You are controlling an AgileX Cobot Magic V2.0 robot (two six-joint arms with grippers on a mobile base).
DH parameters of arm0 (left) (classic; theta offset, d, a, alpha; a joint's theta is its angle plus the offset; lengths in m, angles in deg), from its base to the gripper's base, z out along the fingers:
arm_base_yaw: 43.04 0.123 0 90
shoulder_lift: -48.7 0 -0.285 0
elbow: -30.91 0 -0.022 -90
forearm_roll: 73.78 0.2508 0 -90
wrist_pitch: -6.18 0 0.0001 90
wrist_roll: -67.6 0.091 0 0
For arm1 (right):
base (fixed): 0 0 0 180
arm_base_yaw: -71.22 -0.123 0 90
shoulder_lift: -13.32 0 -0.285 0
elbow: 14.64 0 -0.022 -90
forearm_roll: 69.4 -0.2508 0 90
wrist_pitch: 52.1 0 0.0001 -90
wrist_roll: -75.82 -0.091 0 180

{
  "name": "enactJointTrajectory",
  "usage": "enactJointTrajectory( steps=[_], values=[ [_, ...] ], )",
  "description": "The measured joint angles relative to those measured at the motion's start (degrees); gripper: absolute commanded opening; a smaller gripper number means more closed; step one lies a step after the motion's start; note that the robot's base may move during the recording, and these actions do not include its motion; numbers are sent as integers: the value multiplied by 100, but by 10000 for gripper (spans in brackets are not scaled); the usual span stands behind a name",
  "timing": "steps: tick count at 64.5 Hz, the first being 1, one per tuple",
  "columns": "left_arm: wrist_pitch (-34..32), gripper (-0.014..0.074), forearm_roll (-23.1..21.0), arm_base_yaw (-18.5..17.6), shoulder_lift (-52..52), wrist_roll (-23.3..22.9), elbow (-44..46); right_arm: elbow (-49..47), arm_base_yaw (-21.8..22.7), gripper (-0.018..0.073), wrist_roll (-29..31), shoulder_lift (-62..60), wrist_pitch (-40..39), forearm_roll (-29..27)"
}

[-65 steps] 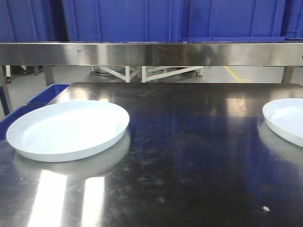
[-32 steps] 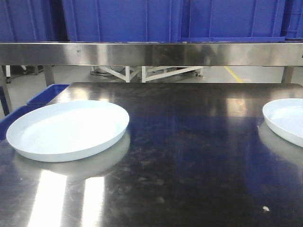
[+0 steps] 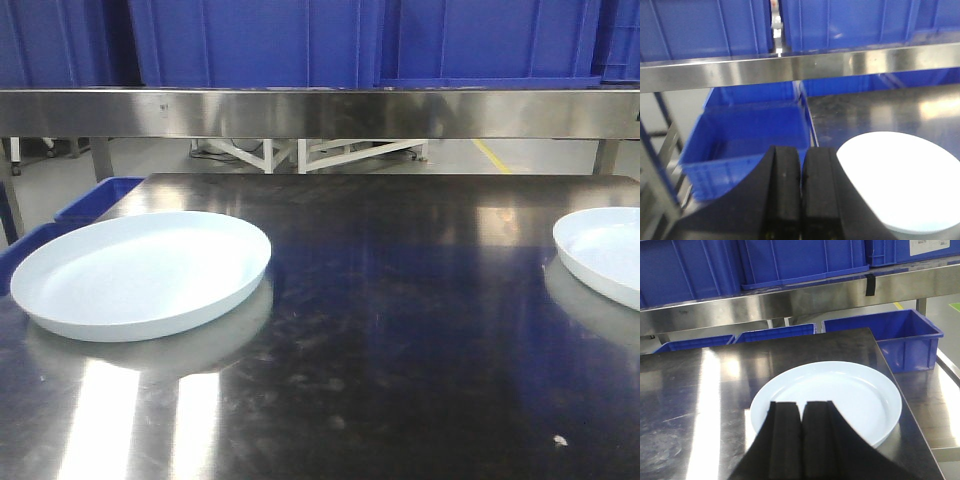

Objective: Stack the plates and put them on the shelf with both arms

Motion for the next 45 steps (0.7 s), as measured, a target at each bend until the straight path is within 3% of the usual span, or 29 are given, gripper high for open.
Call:
enactJointTrajectory(
  steps=[8,19,45],
  values=[
    [1109,97,301,-24,-1405,23,1801,0,0,15,0,0,0,0],
    [2165,97,558,-24,-2730,23,3065,0,0,15,0,0,0,0],
    [1929,97,560,-24,-3334,23,3268,0,0,15,0,0,0,0]
  ],
)
